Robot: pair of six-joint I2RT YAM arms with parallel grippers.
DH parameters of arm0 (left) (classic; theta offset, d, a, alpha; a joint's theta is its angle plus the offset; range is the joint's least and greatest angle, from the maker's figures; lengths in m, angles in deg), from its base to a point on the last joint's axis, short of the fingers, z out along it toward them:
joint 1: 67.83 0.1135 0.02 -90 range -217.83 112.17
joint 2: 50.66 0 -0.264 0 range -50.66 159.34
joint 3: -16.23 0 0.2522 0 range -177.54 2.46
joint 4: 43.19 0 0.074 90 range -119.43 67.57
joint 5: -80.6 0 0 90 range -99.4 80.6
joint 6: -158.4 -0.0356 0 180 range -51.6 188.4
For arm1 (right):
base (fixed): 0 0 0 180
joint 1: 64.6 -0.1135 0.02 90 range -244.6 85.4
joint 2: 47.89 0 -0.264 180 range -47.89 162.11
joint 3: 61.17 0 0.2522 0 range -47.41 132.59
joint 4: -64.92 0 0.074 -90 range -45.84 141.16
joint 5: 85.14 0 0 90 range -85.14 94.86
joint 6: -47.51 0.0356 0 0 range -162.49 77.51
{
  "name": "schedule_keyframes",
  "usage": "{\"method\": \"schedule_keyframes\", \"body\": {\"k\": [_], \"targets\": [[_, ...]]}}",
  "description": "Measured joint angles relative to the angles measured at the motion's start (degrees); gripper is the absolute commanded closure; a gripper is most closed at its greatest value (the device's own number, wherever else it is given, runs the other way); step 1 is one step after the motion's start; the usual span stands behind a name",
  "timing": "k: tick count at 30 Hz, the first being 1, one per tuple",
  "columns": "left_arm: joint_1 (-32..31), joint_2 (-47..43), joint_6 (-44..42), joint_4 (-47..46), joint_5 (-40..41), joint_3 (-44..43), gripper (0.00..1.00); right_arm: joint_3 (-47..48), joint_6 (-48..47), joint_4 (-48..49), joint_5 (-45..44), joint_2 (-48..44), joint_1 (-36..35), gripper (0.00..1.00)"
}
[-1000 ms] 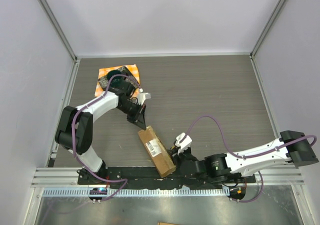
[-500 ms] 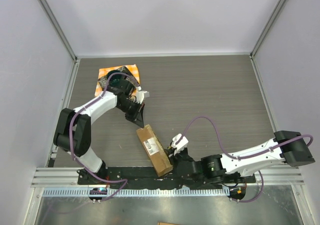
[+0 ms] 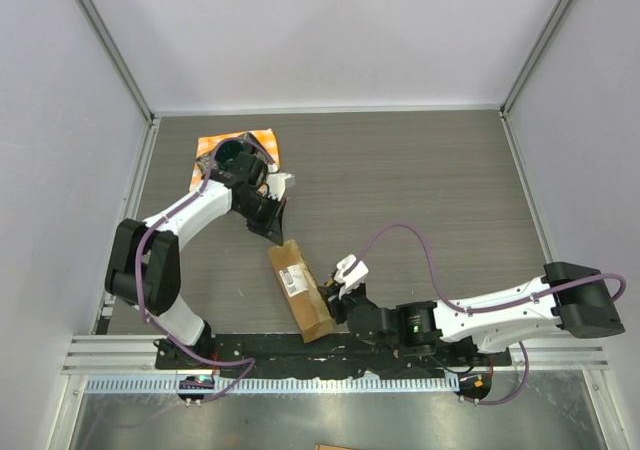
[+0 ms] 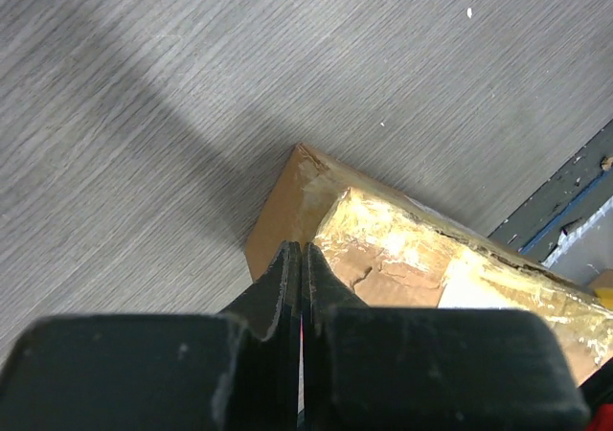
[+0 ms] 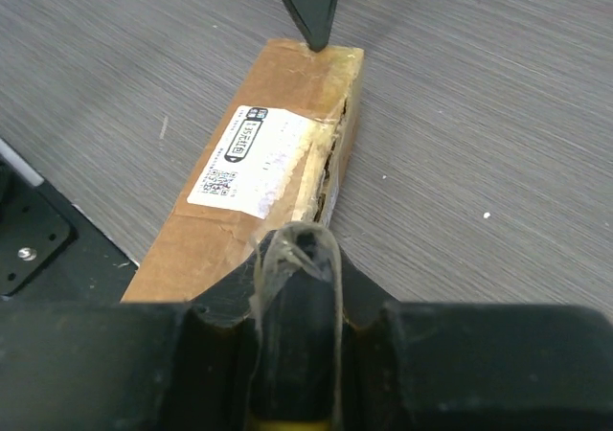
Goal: Unpack the express box
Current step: Cut the express box at the center of the board.
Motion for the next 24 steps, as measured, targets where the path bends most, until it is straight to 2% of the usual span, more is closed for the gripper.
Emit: {"method": "schedule_keyframes", "body": {"k": [7, 10, 11, 12, 13, 14, 18, 24], "targets": [[0.0, -0.3, -0.2, 0.8, 1.2, -0.9, 1.00, 1.6, -2.1, -4.7, -2.5, 3.2, 1.0, 0.99], [0.4, -0.3, -1.3, 1.0, 4.3, -2.6, 1.00, 1.4, -3.6, -5.6, -2.4, 3.1, 2.5, 0.99], [0.7, -0.3, -1.4, 1.2, 4.8, -3.2, 0.97, 1.2, -4.4, -5.7, -2.4, 3.0, 2.8, 0.99], [0.9, -0.3, -1.5, 1.3, 5.3, -4.1, 0.88, 1.0, -4.8, -5.7, -2.2, 3.0, 3.0, 0.99], [1.0, -0.3, -1.6, 1.6, 5.5, -5.1, 0.71, 0.6, -5.6, -5.7, -1.8, 2.9, 3.3, 0.99], [1.2, -0.3, -1.7, 1.9, 5.6, -6.2, 0.67, 0.4, -6.1, -5.6, -1.6, 2.9, 3.5, 0.99], [1.4, -0.3, -1.6, 2.5, 4.2, -9.6, 0.59, -0.3, -7.6, -4.8, -0.2, 2.8, 4.0, 0.99], [0.6, 0.1, -1.8, 2.9, -1.2, -9.9, 0.59, -0.9, -9.2, -2.3, 1.4, 2.8, 4.2, 0.99]]}}
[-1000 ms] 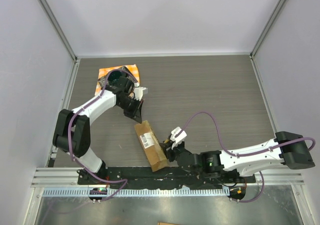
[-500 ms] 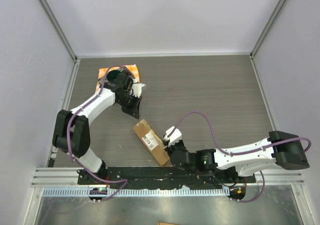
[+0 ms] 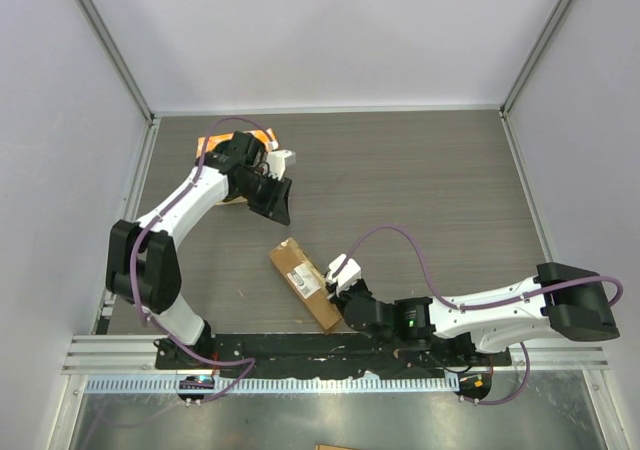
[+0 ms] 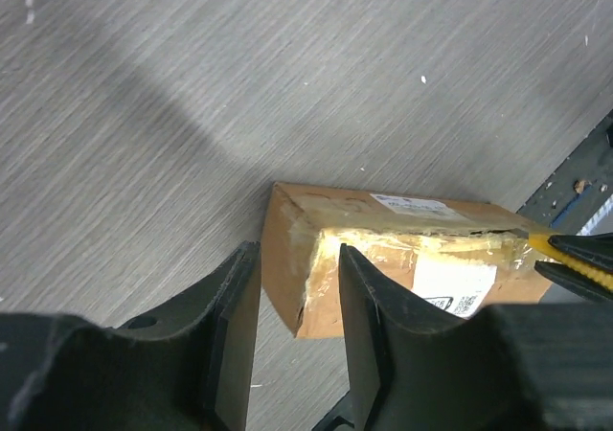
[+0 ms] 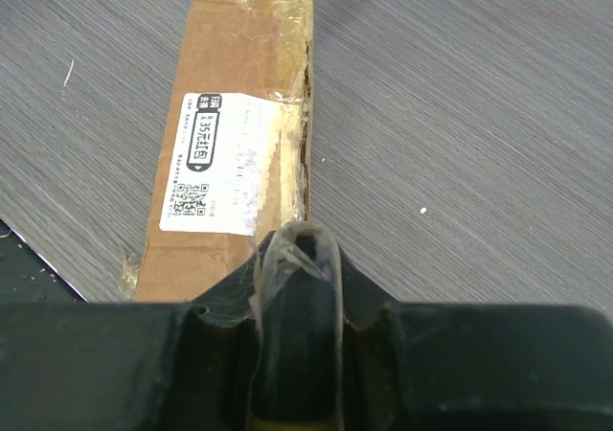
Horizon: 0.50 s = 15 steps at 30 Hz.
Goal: Unpack the express box
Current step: Cut the express box at the center of the board.
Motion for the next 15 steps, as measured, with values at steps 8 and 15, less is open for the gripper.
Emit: {"method": "schedule_keyframes", "body": {"k": [8, 15], "targets": [[-2.1, 5.4, -1.3, -1.0, -1.6, 1.4, 0.63, -1.5, -0.9, 3.8, 2.4, 0.0, 1.1, 0.99], [-4.7, 6.8, -2.8, -2.4, -0.9, 2.1, 0.88, -1.9, -1.2, 6.6, 3.9, 1.3, 2.5, 0.99]]}}
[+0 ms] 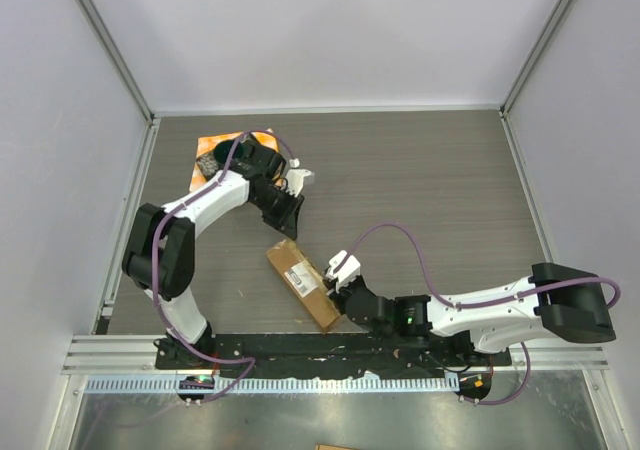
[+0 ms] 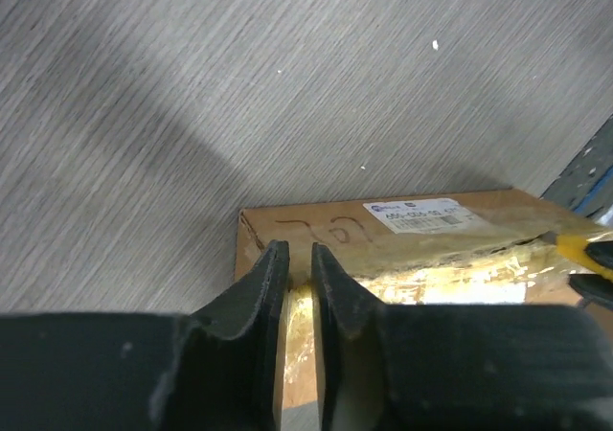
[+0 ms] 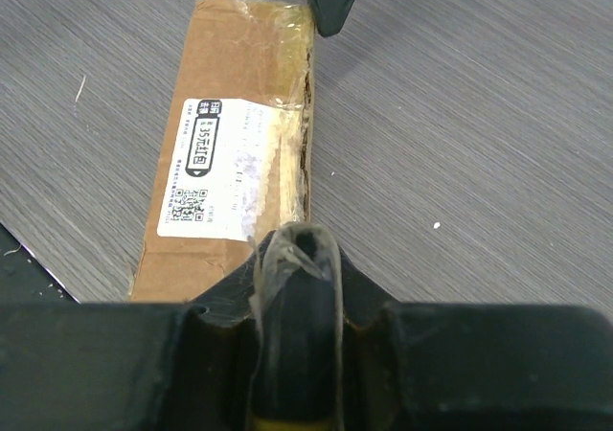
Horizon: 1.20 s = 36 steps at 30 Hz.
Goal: Unpack the express box
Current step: Cut the express box at the center of the board.
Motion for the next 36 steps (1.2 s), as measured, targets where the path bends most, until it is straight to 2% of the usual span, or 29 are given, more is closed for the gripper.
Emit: {"method": "schedule_keyframes", "body": {"k": [1, 3, 14, 17, 21, 24, 36], "targets": [[-0.3, 0.0, -0.2, -0.2, 0.4, 0.3, 0.95, 0.0, -0.1, 0.2, 0.0, 0.0, 0.1, 0.99], [-0.8, 0.0, -0.9, -0.7, 1.2, 0.9, 0.98, 0.0, -0.4, 0.3, 0.0, -0.2, 0.3, 0.99], [-0.9, -0.2, -1.9, -1.1, 4.7, 5.4, 0.99, -0.4, 0.3, 0.2, 1.0, -4.8, 0.5, 0.99], [-0.9, -0.5, -2.4, -1.2, 5.4, 5.5, 0.91, -1.3, 1.0, -0.1, 1.4, -5.0, 0.4, 0.99], [-0.9, -0.9, -2.6, -1.3, 6.2, 5.5, 0.69, -2.0, 1.1, -1.2, 1.7, -7.1, 0.3, 0.99], [-0.9, -0.9, -2.6, -1.5, 7.4, 5.4, 0.58, -2.0, 0.8, -1.6, 1.7, -9.6, 0.3, 0.99], [4.5, -3.1, -2.5, 1.2, 9.2, -1.9, 0.50, -2.0, 0.8, -3.7, 3.1, -11.0, -0.1, 0.99]]}}
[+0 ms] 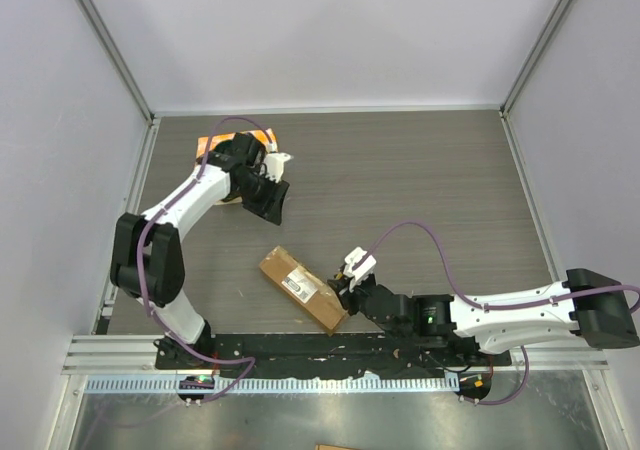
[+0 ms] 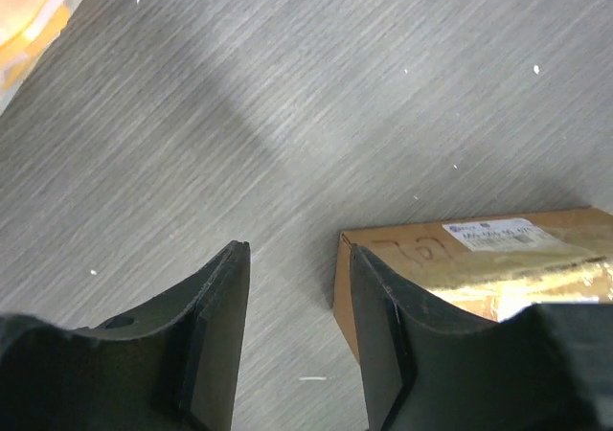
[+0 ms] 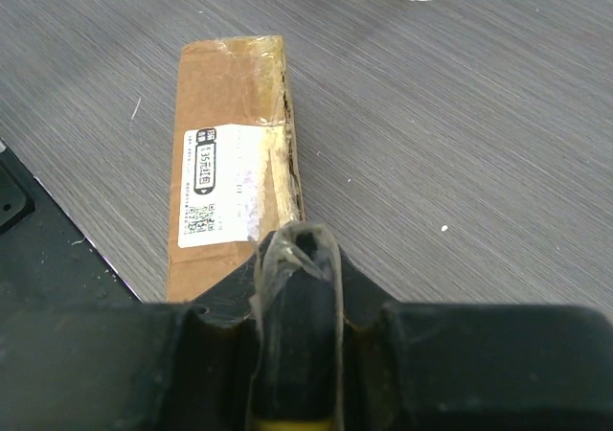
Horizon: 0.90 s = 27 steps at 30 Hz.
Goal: Unpack the express box
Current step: Cut the express box at the center of the board.
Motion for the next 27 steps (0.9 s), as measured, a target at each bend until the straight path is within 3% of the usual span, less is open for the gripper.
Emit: {"method": "schedule_keyframes", "body": {"k": [14, 27], "targets": [[0.8, -3.5, -0.2, 3.9, -5.9, 6.9, 0.51, -1.0, 1.5, -0.4, 0.9, 0.0, 0.0, 0.99], [0.4, -3.4, -0.7, 4.4, -7.3, 7.2, 0.49, -1.0, 1.8, -0.2, 0.7, 0.3, -0.5, 0.99]]}}
